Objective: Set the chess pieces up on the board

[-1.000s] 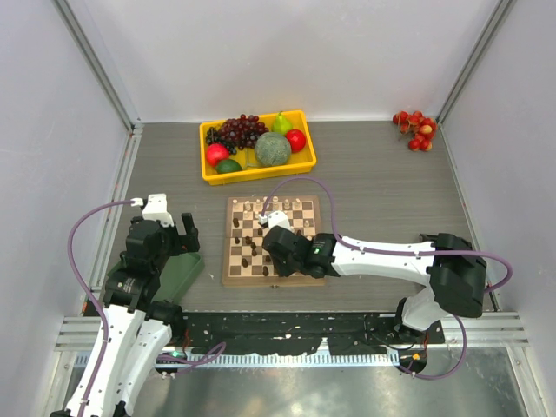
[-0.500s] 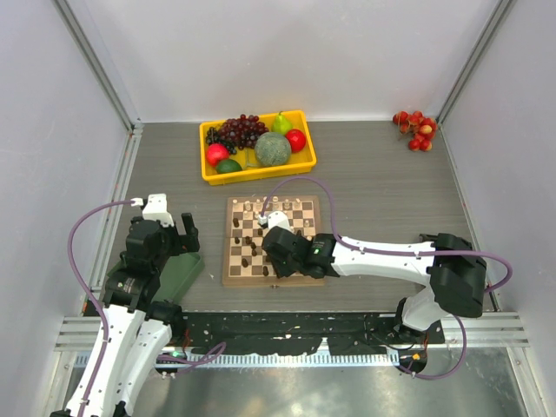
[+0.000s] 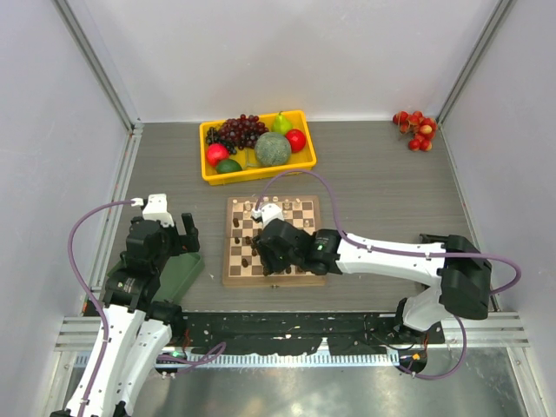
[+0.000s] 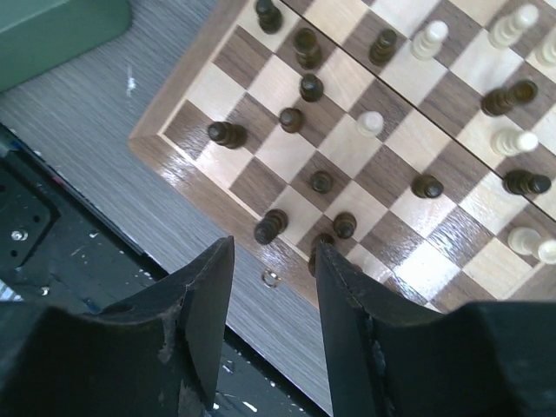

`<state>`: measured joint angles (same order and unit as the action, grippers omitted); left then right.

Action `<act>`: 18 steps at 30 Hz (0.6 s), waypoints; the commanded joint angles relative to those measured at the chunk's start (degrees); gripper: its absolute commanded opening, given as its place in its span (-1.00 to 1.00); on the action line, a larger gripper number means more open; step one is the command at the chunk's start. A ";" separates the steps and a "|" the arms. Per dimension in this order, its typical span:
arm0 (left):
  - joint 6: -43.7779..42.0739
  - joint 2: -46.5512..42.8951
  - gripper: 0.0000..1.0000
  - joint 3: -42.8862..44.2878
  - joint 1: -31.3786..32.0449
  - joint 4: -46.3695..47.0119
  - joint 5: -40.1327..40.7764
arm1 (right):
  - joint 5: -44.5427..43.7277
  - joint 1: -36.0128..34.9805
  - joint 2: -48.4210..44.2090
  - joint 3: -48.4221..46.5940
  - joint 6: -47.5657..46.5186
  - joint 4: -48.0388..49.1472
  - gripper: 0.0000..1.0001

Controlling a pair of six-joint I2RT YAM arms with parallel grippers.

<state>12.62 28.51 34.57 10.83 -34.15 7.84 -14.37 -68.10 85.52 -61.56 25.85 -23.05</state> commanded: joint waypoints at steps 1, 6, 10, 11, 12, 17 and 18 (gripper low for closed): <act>-0.58 -0.12 0.98 -0.03 0.16 1.37 -0.89 | 4.43 -0.55 1.93 -4.09 -2.73 2.83 -0.02; -0.58 -0.12 0.98 -0.11 0.24 1.37 -0.89 | 5.41 -0.90 6.41 -5.67 -2.29 1.96 -0.05; -0.67 -0.21 0.98 -0.11 0.16 1.46 -0.89 | 5.06 -0.90 8.43 -6.73 -1.68 0.03 -0.08; -0.67 -0.21 0.98 -0.11 0.16 1.46 -0.89 | 4.97 -0.90 8.70 -6.99 -1.50 -0.33 -0.08; -0.67 -0.21 0.98 -0.11 0.16 1.46 -0.89 | 4.62 -0.90 9.14 -7.17 -1.24 -1.11 -0.09; -0.67 -0.12 0.98 -0.03 0.16 1.46 -0.98 | 4.35 -0.90 9.93 -7.26 -1.15 -2.09 -0.10; -0.67 -0.30 0.98 -0.11 0.16 1.46 -0.98 | 4.18 -0.90 9.93 -7.35 -1.06 -2.35 -0.10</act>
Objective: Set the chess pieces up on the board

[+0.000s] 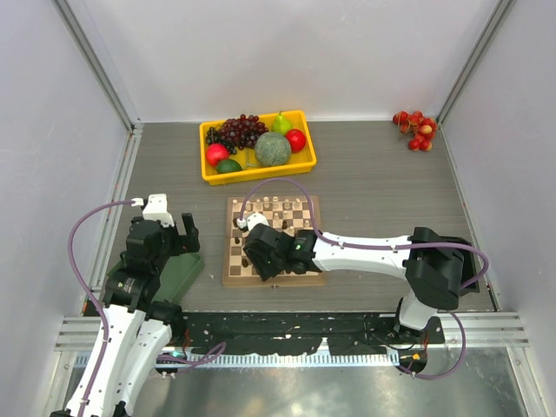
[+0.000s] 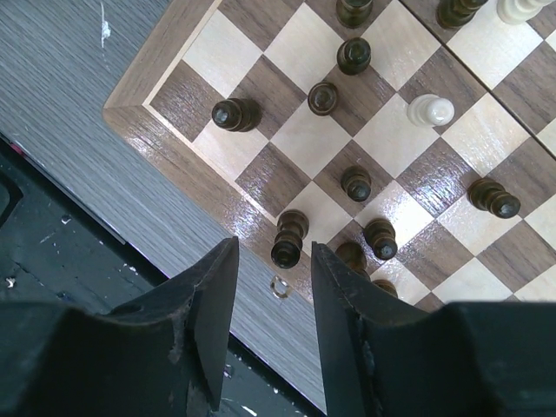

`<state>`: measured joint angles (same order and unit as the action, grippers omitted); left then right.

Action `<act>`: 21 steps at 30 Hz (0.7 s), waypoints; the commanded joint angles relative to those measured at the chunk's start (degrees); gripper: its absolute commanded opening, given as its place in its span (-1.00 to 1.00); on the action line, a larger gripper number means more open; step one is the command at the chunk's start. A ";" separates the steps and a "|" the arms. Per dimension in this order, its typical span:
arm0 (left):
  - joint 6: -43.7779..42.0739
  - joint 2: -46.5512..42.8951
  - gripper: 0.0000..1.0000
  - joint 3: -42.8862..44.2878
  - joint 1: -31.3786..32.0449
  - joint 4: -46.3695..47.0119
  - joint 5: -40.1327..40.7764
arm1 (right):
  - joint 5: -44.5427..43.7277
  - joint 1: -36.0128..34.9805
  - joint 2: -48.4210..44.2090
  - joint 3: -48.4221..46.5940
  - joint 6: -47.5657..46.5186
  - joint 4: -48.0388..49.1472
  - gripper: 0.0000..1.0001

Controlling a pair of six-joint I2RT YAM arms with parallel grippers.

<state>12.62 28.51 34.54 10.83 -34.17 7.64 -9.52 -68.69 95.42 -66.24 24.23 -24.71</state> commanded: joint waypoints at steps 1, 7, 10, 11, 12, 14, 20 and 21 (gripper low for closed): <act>-0.67 -0.21 0.98 -0.09 0.16 1.48 -0.78 | -0.85 -0.31 0.29 -2.67 0.47 -0.87 -0.12; -0.67 -0.21 0.98 -0.09 0.16 1.48 -0.78 | -0.59 -0.31 0.73 -2.84 0.38 -1.22 -0.16; -0.58 -0.30 0.98 -0.09 0.16 1.48 -0.78 | -0.59 -0.22 0.82 -2.84 0.29 -1.22 -0.17; -0.58 -0.30 0.98 -0.18 0.16 1.48 -0.78 | -0.50 -0.31 1.00 -2.84 0.12 -1.22 -0.20; -0.58 -0.30 0.98 -0.09 0.16 1.48 -0.87 | -0.59 -0.31 1.09 -2.93 0.12 -1.22 -0.21; -0.58 -0.21 0.98 -0.09 0.16 1.48 -0.87 | -0.94 -0.31 1.17 -2.93 0.12 -1.22 -0.26; -0.58 -0.30 0.98 -0.09 0.16 1.48 -0.78 | -2.69 -0.31 0.91 -3.11 0.03 -1.22 -0.45; -0.58 -0.30 0.98 -0.18 0.16 1.57 -0.78 | -3.05 -0.31 0.91 -3.11 0.12 -1.22 -0.46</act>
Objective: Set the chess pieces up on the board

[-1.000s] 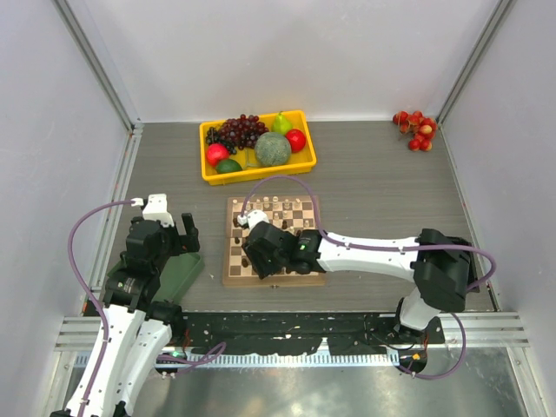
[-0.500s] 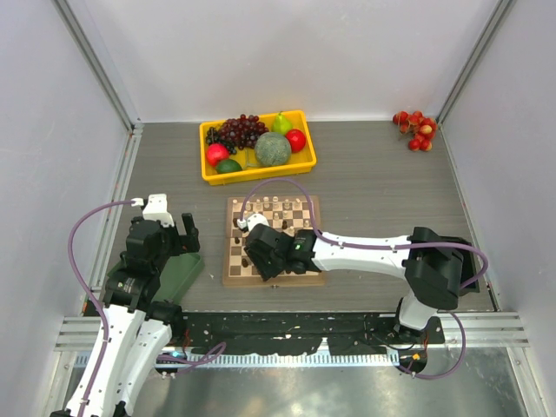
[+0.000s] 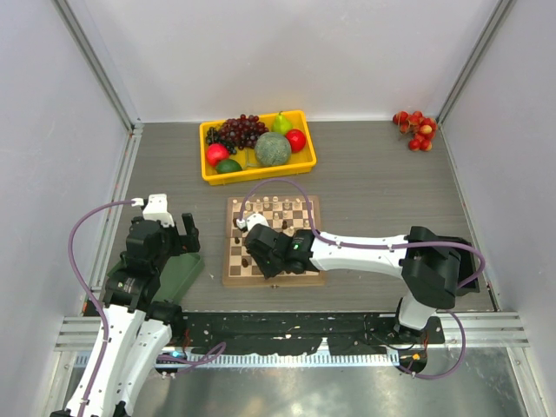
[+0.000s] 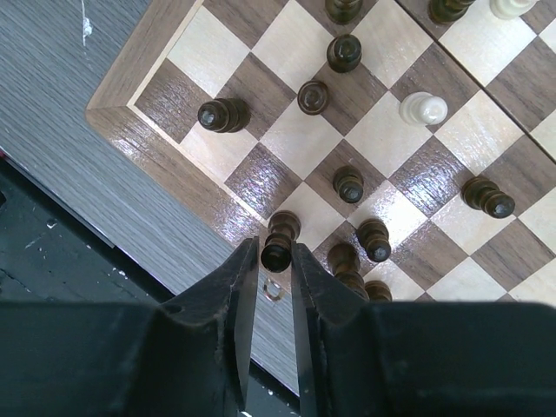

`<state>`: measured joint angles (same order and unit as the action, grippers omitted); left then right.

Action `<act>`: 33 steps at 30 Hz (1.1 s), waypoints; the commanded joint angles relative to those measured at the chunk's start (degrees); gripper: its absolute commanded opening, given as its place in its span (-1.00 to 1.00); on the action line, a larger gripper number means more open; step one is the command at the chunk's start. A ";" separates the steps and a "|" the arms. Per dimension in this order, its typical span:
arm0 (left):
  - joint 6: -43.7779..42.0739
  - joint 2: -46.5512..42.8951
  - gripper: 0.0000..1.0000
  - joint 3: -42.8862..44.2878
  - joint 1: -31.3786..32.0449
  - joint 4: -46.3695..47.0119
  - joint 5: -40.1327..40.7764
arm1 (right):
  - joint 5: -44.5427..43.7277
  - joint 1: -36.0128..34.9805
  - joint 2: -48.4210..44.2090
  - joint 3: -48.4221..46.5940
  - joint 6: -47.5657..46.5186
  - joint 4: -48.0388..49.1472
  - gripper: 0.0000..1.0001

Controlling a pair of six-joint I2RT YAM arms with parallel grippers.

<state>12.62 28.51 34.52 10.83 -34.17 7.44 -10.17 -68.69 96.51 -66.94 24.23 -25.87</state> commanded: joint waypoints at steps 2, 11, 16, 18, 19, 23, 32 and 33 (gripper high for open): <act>-0.58 -0.30 0.98 -0.07 0.16 1.48 -0.67 | -3.27 -0.31 -0.62 -2.41 0.21 0.11 -0.47; -0.58 -0.30 0.98 0.02 0.24 1.48 -0.67 | -5.03 -0.31 -0.79 -2.50 0.90 0.12 -0.49; -0.58 -0.39 0.98 -0.07 0.16 1.57 -0.76 | -4.95 -0.31 -0.80 -2.15 1.00 0.12 -0.48; -0.58 -0.47 0.98 -0.24 0.16 1.57 -0.67 | -4.42 -0.22 -0.62 -2.15 1.00 0.12 -0.46; -0.58 -0.48 0.98 -0.25 0.16 1.57 -0.67 | -4.33 -0.31 -0.71 -2.15 1.00 0.20 -0.44; -0.58 -0.39 0.98 -0.24 0.16 1.57 -0.76 | -3.45 -0.31 -1.85 -1.79 0.82 0.99 -0.32; -0.49 1.37 0.98 0.02 0.16 1.74 -0.32 | -2.65 -0.31 -6.33 -3.64 -0.32 2.05 0.02; -0.41 1.98 0.98 -0.07 0.16 1.65 -0.15 | -3.79 -0.22 -7.03 -4.25 -0.50 1.88 0.13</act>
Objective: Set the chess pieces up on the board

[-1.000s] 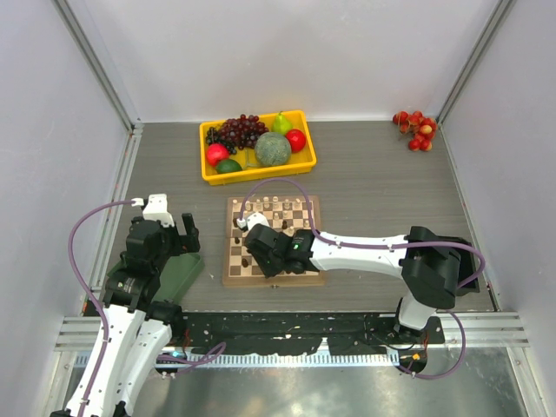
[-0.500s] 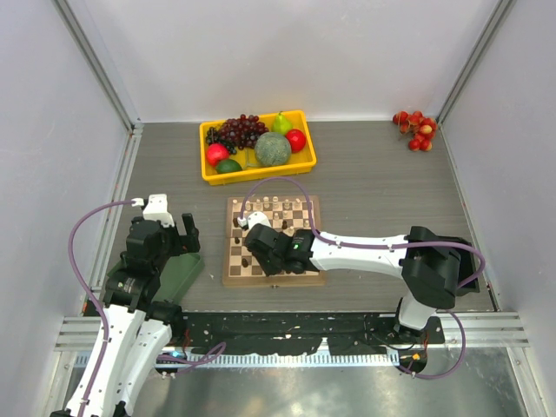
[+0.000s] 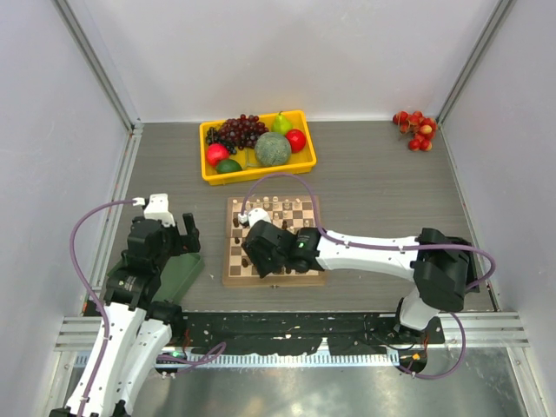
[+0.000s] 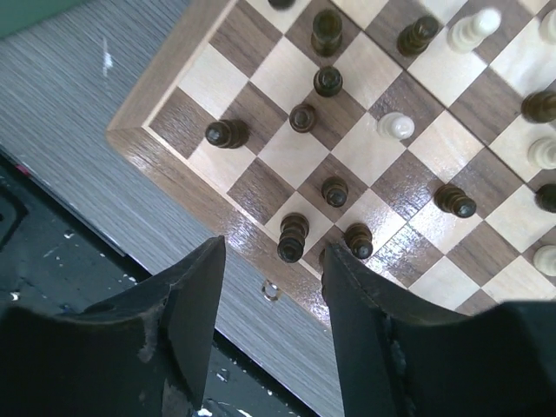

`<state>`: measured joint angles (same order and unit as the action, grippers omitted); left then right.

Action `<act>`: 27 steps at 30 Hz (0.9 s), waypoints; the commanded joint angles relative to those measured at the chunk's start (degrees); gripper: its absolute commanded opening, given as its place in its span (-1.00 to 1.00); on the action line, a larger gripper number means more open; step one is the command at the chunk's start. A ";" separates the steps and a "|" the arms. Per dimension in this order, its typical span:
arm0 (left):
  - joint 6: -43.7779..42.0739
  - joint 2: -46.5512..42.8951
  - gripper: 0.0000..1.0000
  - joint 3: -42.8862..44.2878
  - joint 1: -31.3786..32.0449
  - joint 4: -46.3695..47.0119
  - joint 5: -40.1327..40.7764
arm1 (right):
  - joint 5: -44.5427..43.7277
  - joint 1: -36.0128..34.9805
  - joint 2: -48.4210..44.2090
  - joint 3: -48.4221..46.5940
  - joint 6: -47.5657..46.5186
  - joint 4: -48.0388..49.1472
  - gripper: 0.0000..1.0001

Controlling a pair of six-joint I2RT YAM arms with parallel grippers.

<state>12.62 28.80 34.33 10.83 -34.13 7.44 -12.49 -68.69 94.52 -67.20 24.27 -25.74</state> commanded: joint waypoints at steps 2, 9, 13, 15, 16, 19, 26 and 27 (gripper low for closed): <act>0.12 2.84 0.98 0.48 0.16 1.35 0.38 | -5.15 -0.05 -6.10 -5.47 -0.80 -0.18 0.30; 4.25 8.46 0.98 2.05 0.24 -1.63 1.96 | -9.86 8.10 -11.19 -7.34 2.27 -9.06 0.42; 6.79 10.49 0.98 4.52 0.16 -4.37 3.28 | -1.07 17.24 -15.32 -1.72 5.34 -7.49 0.38; 8.03 11.28 0.98 5.31 0.16 -3.67 3.63 | 1.23 21.29 -16.47 0.30 6.22 -7.31 0.36; 8.47 12.06 0.98 5.83 0.16 -3.49 3.81 | 1.50 22.27 -16.56 0.75 6.31 -7.31 0.34; 9.78 14.87 0.98 6.89 0.16 -3.05 6.61 | 3.34 24.47 -15.08 -0.20 4.12 -7.22 0.30; 12.60 24.89 0.98 15.84 0.16 -10.60 7.42 | 6.16 24.48 -5.76 -6.71 2.01 -8.55 0.18; 12.69 25.95 0.98 17.08 0.16 -11.74 6.98 | 6.34 24.48 -3.66 -7.67 1.83 -8.45 0.15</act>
<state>23.38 51.48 44.84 10.83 -40.99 13.93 -8.95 -43.90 86.37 -70.02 27.44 -34.94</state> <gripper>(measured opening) 0.991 0.595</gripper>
